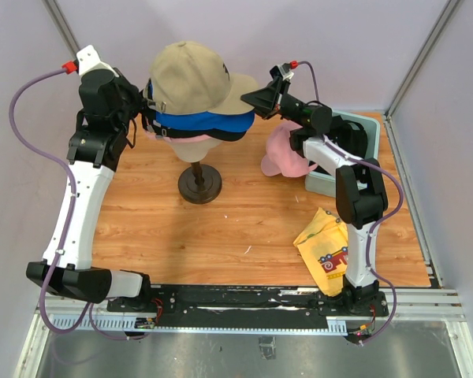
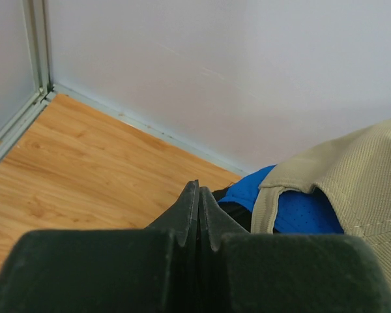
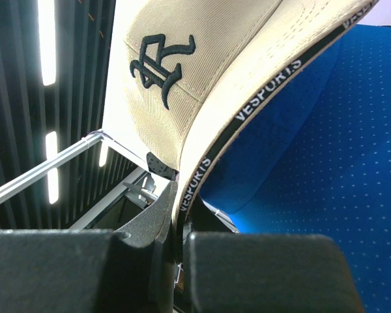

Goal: Stack the hats
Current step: Stack the hat on the hat.

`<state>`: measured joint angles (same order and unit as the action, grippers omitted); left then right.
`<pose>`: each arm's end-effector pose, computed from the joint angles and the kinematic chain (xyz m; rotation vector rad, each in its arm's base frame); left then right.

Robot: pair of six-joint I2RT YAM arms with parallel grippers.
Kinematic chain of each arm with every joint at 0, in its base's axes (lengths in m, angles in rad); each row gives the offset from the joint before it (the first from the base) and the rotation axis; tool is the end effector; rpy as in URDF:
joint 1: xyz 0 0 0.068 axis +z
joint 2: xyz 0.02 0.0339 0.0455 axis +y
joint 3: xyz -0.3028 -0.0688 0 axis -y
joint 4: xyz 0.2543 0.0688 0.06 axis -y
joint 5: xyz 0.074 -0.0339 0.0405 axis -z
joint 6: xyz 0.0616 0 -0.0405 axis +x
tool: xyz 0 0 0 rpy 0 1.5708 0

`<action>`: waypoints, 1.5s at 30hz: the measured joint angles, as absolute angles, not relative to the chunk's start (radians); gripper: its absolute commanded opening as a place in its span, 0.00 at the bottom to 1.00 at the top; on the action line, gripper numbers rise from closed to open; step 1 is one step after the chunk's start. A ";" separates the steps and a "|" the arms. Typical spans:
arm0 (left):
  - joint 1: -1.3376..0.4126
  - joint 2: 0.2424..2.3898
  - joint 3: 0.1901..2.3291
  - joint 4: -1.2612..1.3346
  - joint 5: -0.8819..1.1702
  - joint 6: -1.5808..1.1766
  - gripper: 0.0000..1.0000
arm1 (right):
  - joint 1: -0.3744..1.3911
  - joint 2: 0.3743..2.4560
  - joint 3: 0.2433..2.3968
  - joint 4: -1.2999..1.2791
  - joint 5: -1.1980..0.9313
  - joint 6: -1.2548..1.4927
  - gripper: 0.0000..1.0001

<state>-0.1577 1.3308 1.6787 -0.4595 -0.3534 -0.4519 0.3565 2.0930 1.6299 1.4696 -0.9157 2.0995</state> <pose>0.2973 -0.0257 0.5360 -0.5046 1.6004 -0.1624 0.4375 0.2150 0.4103 -0.2329 1.3771 2.4181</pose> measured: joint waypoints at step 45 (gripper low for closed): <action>-0.085 1.419 1.795 -0.531 -0.105 -0.531 0.50 | 0.346 2.114 1.663 1.465 -0.944 2.100 0.11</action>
